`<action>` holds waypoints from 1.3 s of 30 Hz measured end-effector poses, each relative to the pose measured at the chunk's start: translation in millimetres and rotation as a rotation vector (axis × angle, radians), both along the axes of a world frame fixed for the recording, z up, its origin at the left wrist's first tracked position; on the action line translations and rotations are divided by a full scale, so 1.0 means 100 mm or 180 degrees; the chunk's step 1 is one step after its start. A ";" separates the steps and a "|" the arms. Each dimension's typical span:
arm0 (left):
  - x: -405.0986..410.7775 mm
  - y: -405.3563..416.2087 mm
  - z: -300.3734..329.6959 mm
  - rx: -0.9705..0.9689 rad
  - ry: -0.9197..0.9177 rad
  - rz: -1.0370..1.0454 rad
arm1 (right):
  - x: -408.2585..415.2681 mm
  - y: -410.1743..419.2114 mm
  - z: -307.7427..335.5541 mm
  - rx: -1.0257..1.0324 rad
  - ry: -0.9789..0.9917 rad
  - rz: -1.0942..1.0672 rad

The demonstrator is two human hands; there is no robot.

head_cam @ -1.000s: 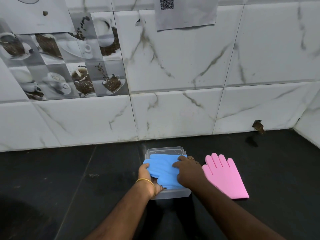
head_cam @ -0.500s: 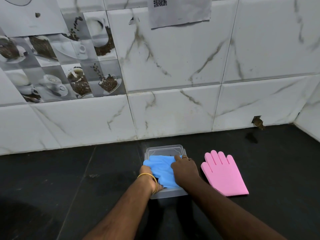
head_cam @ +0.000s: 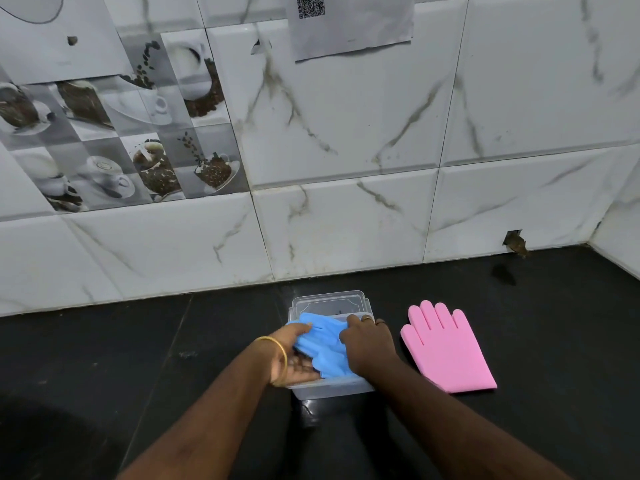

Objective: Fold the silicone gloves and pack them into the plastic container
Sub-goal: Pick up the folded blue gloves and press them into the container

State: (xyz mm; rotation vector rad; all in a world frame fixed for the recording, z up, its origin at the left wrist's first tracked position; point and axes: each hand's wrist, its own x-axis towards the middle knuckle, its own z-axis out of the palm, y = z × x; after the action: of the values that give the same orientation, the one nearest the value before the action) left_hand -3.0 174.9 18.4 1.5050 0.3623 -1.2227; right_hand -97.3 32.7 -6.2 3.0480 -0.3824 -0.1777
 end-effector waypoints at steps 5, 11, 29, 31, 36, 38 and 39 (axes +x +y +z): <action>0.18 0.21 0.38 0.2391 -0.2951 -0.2367 | 0.00 -0.03 0.01 -0.0036 0.0029 0.0024; 0.06 -0.22 0.20 0.1685 -0.4598 -0.3531 | 0.03 -0.05 0.02 -0.0068 0.0001 0.0062; 0.03 -0.47 -0.30 0.2332 -0.3752 -0.4170 | 0.24 -0.18 -0.08 -0.0759 0.0620 0.0502; 0.07 -0.50 -0.27 0.2327 -0.3558 -0.4249 | 0.27 -0.18 -0.11 -0.0779 0.0687 0.0518; 0.14 -0.56 -0.27 0.2205 -0.3334 -0.4384 | 0.33 -0.19 -0.21 -0.0737 0.0701 0.0595; 0.16 -0.56 -0.30 0.2160 -0.3320 -0.4382 | 0.34 -0.17 -0.24 -0.0707 0.0604 0.0632; 0.17 -0.56 -0.31 0.2130 -0.3314 -0.4382 | 0.34 -0.14 -0.25 -0.0702 0.0592 0.0651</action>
State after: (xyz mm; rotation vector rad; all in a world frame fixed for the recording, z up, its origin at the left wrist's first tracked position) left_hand 14.1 118.7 -12.9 2.8867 -1.2830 -1.0292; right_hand -62.9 18.3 -31.1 2.7986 -0.0710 -0.3763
